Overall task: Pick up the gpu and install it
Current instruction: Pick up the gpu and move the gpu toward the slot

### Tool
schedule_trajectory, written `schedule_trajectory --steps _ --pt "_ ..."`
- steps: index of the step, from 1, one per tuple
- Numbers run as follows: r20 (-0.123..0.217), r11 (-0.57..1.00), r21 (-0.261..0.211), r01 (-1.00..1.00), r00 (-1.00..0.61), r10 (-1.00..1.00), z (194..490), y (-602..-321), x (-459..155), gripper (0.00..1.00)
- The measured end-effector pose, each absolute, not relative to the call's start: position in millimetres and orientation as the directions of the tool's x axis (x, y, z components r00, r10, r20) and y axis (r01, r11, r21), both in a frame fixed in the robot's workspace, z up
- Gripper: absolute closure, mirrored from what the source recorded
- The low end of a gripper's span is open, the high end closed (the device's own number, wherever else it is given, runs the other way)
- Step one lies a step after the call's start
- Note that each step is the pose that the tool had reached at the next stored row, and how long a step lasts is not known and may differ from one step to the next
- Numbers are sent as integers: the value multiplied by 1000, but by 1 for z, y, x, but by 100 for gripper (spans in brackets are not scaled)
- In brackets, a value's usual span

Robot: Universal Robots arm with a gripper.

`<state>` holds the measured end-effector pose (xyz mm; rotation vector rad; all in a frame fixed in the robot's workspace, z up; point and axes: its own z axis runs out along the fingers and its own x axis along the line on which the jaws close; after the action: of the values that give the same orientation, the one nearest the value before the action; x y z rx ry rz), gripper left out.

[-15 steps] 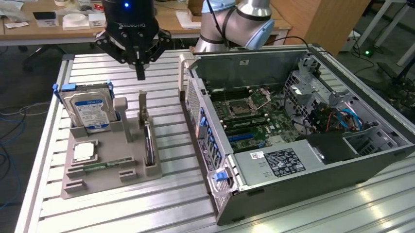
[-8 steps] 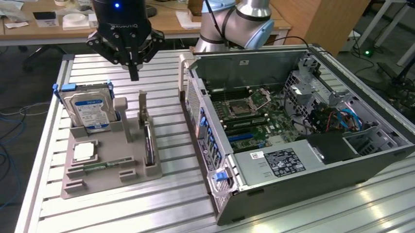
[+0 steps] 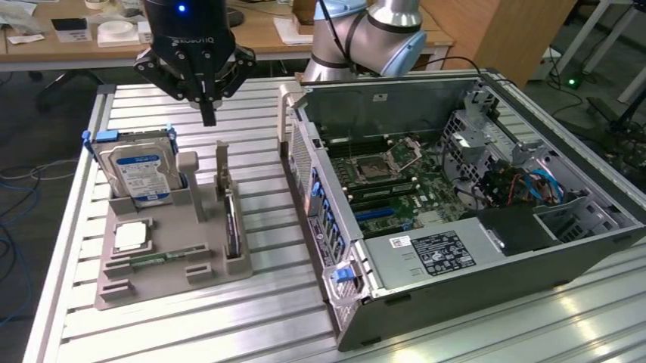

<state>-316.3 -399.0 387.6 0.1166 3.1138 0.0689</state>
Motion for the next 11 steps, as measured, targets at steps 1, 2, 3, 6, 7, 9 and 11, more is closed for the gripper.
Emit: schedule_trajectory --steps 1,2,3,6,7,9,11 --pt "-23 996 45 74 -997 75 388 -399 -316 89" --pt "-23 996 45 74 -997 75 388 -399 -316 89" --pt "-23 996 45 74 -997 75 388 -399 -316 89" --pt "-23 996 45 74 -997 75 388 -399 -316 89" --pt "-23 996 45 74 -997 75 388 -399 -316 89" --pt "-23 996 45 74 -997 75 388 -399 -316 77" --pt "-23 996 45 74 -997 75 388 -399 -316 71"
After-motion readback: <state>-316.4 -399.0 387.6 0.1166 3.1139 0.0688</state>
